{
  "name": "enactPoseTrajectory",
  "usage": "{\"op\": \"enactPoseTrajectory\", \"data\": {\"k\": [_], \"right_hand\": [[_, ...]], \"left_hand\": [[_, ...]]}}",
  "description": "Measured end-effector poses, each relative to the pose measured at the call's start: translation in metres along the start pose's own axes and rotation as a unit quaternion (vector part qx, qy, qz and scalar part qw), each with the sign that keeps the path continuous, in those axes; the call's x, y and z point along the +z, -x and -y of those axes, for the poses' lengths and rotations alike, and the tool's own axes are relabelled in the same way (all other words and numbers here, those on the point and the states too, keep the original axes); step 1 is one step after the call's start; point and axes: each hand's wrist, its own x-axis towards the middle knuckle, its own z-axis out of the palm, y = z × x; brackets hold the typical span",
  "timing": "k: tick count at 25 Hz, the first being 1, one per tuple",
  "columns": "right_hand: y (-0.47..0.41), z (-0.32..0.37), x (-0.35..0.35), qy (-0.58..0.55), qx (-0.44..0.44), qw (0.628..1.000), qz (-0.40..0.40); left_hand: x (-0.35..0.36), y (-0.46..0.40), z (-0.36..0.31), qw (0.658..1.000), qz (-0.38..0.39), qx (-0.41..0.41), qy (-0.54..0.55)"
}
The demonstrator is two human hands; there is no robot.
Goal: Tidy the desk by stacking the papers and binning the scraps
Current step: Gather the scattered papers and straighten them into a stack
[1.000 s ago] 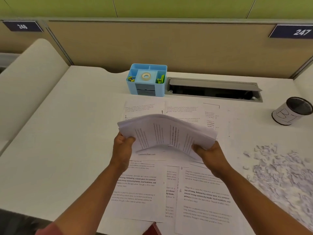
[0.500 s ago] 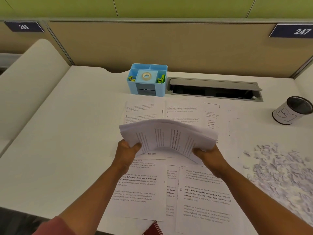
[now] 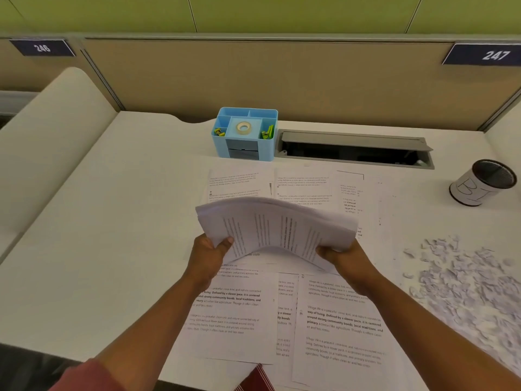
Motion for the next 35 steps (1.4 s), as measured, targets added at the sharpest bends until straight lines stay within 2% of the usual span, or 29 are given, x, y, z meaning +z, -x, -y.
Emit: {"op": "enactPoseTrajectory", "data": {"k": [2,6,8,10,11,13,15,17,19,21,24,27,29,30,35], "right_hand": [[0.0,0.006,-0.004,-0.008,-0.004,1.0,0.001],[-0.001,0.03,-0.016,-0.03,-0.025,0.999,-0.013],[0.003,0.051,-0.017,-0.002,-0.063,0.993,-0.102],[0.009,0.075,-0.015,0.138,-0.119,0.967,-0.18],[0.013,0.087,-0.012,0.23,-0.148,0.947,-0.17],[0.017,0.105,-0.004,0.398,-0.185,0.895,-0.075],[0.018,0.114,0.004,0.459,-0.172,0.87,0.053],[0.02,0.113,0.007,0.438,-0.139,0.88,0.122],[0.021,0.107,0.005,0.404,-0.114,0.899,0.122],[0.02,0.097,-0.002,0.352,-0.101,0.925,0.105],[0.018,0.078,-0.017,0.231,-0.049,0.966,0.105],[0.02,0.064,-0.026,0.113,0.006,0.987,0.111],[0.019,0.054,-0.024,0.055,0.032,0.993,0.099],[0.018,0.049,-0.022,0.027,0.04,0.995,0.086],[0.009,0.03,-0.012,-0.066,0.056,0.996,0.036]], "left_hand": [[-0.003,0.001,-0.016,0.999,0.002,0.035,-0.015],[-0.021,0.003,-0.057,0.99,0.06,0.101,-0.079],[-0.031,0.004,-0.076,0.981,0.073,0.12,-0.136],[-0.034,0.005,-0.091,0.965,0.093,0.132,-0.204],[-0.033,0.005,-0.096,0.955,0.105,0.14,-0.239],[-0.03,0.006,-0.105,0.938,0.129,0.15,-0.286],[-0.026,0.005,-0.111,0.921,0.158,0.163,-0.317],[-0.024,0.005,-0.118,0.91,0.185,0.171,-0.331],[-0.022,0.004,-0.122,0.908,0.202,0.166,-0.327],[-0.023,0.003,-0.122,0.924,0.188,0.146,-0.301],[-0.026,0.003,-0.108,0.971,0.122,0.094,-0.18],[-0.015,0.01,-0.082,0.996,0.086,-0.006,0.021],[0.0,0.016,-0.065,0.984,0.087,-0.085,0.134],[0.007,0.02,-0.057,0.978,0.098,-0.108,0.15],[0.027,0.037,-0.032,0.969,0.152,-0.143,0.129]]}}
